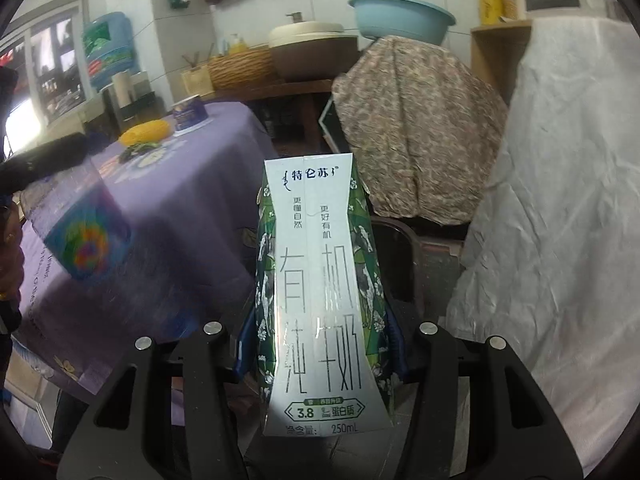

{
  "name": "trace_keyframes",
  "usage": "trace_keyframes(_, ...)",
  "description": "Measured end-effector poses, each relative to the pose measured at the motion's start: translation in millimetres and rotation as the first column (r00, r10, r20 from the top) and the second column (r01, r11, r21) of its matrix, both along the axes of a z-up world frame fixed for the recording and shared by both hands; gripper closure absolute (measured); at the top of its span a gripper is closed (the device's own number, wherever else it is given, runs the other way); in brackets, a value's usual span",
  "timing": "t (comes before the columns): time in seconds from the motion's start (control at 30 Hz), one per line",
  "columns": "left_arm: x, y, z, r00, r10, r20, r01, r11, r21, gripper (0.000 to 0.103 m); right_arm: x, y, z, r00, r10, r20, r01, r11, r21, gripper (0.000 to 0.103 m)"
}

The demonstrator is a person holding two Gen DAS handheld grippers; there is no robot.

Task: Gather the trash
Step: 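Carry the milk carton and water bottle with both tools over the bin, then open both tools to drop the carton and bottle into the bin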

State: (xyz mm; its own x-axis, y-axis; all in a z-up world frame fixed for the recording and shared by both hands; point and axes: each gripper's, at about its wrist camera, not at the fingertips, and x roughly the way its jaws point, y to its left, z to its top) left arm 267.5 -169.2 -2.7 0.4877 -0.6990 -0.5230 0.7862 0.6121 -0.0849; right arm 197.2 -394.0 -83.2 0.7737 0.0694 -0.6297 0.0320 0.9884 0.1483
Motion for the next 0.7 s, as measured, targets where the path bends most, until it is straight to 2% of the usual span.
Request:
trace_keyframes(0.03, 2.1, -11.2, -7.4, 1.000, -0.013, -0.013, 0.013, 1.000, 0.006, 0.079, -2.5, -4.8, -2.7, 1.000, -0.009, -0.005, 0.009, 1.000, 0.001, 0.051)
trace_keyframes(0.07, 7.0, -22.9, -16.9, 0.999, -0.015, -0.048, 0.016, 0.999, 0.028, 0.085, -4.6, -9.0, -5.5, 1.000, -0.018, -0.012, 0.018, 1.000, 0.003, 0.051)
trace_keyframes(0.23, 20.2, -57.7, -57.9, 0.989, 0.000, -0.145, 0.009, 0.998, 0.060, 0.085, -8.5, -24.1, -24.9, 0.998, -0.030, -0.054, 0.032, 0.998, 0.049, 0.051)
trace_keyframes(0.33, 18.5, -54.6, -68.8, 0.985, 0.010, -0.171, -0.003, 0.999, 0.044, 0.084, -6.6, -19.4, -42.2, 0.997, -0.008, -0.081, 0.011, 0.999, 0.036, 0.051)
trace_keyframes(0.4, 17.8, -51.7, -71.9, 0.984, 0.019, -0.176, -0.009, 0.999, 0.053, 0.083, -1.2, -18.5, -58.4, 0.993, 0.007, -0.114, 0.002, 0.997, 0.080, 0.051)
trace_keyframes(0.5, 18.7, -47.5, -71.8, 0.984, 0.041, -0.174, -0.031, 0.998, 0.063, 0.070, 10.0, -13.6, -78.3, 0.987, 0.017, -0.158, -0.005, 0.997, 0.075, 0.051)
trace_keyframes(0.57, 18.0, -45.0, -68.3, 0.984, 0.039, -0.175, -0.032, 0.999, 0.042, 0.066, 20.1, -9.1, -90.4, 0.980, 0.023, -0.195, -0.007, 0.997, 0.082, 0.051)
trace_keyframes(0.63, 19.4, -44.3, -67.5, 0.983, 0.041, -0.181, -0.036, 0.999, 0.033, 0.063, 26.3, -5.4, -100.3, 0.980, 0.028, -0.197, -0.009, 0.995, 0.098, 0.051)
trace_keyframes(0.67, 19.6, -44.3, -67.5, 0.983, 0.044, -0.180, -0.038, 0.999, 0.034, 0.062, 29.8, -7.4, -104.6, 0.982, 0.026, -0.186, -0.001, 0.991, 0.133, 0.050)
trace_keyframes(0.7, 18.7, -44.4, -68.2, 0.983, 0.045, -0.176, -0.039, 0.999, 0.037, 0.061, 33.8, -9.1, -108.7, 0.983, 0.023, -0.181, 0.008, 0.986, 0.167, 0.035)
